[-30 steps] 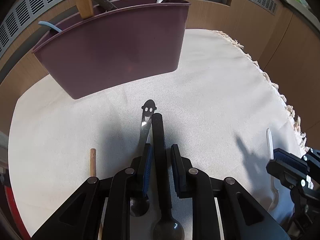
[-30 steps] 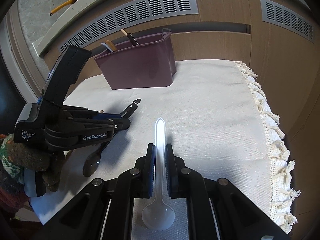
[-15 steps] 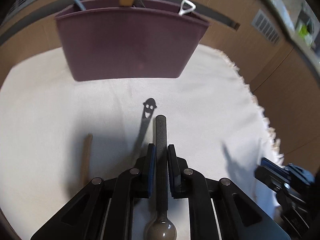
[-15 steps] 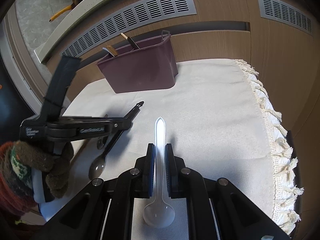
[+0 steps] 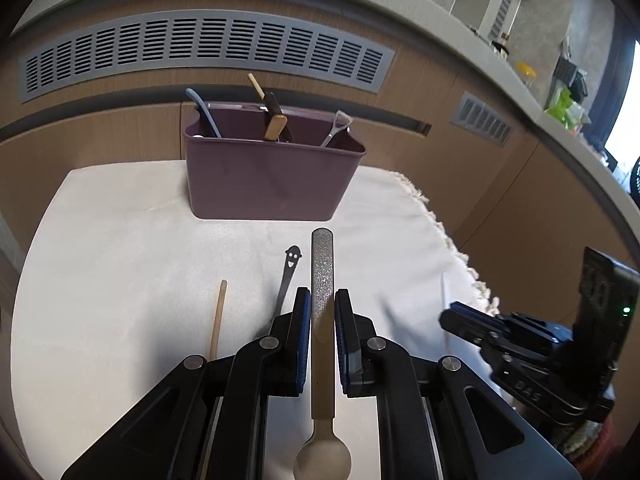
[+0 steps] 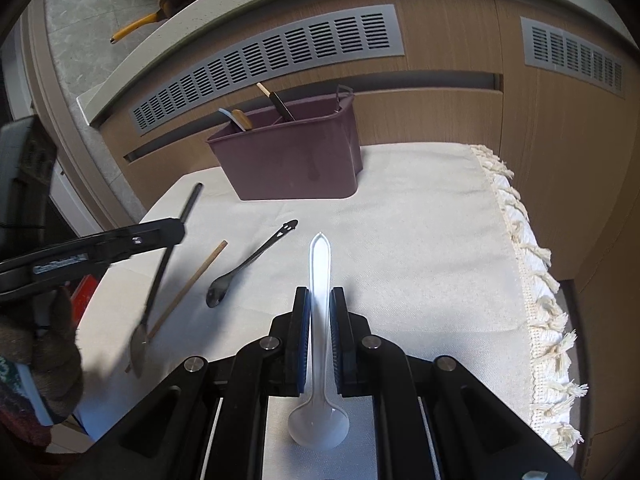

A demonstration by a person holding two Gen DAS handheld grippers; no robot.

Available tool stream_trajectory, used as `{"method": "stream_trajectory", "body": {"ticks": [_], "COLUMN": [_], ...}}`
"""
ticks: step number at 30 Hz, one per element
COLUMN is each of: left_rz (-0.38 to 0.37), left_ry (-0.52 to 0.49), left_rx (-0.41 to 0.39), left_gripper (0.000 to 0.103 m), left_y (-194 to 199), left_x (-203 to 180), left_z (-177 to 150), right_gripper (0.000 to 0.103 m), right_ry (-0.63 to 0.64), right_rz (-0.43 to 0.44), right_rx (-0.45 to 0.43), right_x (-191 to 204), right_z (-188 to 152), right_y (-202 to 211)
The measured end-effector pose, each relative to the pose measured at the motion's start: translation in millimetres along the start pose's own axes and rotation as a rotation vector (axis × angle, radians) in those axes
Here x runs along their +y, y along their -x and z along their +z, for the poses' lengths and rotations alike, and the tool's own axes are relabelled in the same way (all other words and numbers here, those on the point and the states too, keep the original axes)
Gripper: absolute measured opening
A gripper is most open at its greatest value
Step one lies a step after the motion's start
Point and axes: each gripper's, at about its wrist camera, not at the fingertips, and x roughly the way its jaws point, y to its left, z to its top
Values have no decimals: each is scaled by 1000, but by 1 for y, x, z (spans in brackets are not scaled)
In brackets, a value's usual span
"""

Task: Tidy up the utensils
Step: 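Carry both held spoons over the maroon holder and open both tools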

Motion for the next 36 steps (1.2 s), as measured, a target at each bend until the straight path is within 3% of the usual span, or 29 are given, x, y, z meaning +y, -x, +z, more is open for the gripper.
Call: {"method": "stream_trajectory", "body": {"ticks": [10, 14, 16, 20, 22, 26, 30, 36], "left_rz": [31, 34, 28, 27, 32, 74, 108, 69], "left_ry": [16, 0, -25, -9, -3, 2, 14, 56], "left_rx": [-119, -219, -330, -685, -768, -746, -730, -675], "left_gripper": [12, 12, 12, 12, 12, 12, 12, 12], "left_y": [38, 60, 82, 125, 122, 84, 44, -11], "left_x": [8, 5, -2, -9, -6, 8, 30, 54], "left_z": [4, 28, 55, 106, 125, 154, 158, 172], "right_gripper": [10, 10, 10, 10, 10, 10, 10, 10], "right_ry": [76, 86, 91, 172, 195, 184, 165, 140], "right_rz": [-6, 6, 18, 16, 34, 79, 107, 102], "right_rx": [-43, -75, -132, -377, -496, -596, -573, -471], "right_x": [26, 31, 33, 50, 56, 50, 37, 25], "right_z": [12, 25, 43, 111, 144, 191, 209, 215], "right_y": [12, 17, 27, 75, 94, 89, 50, -25]}}
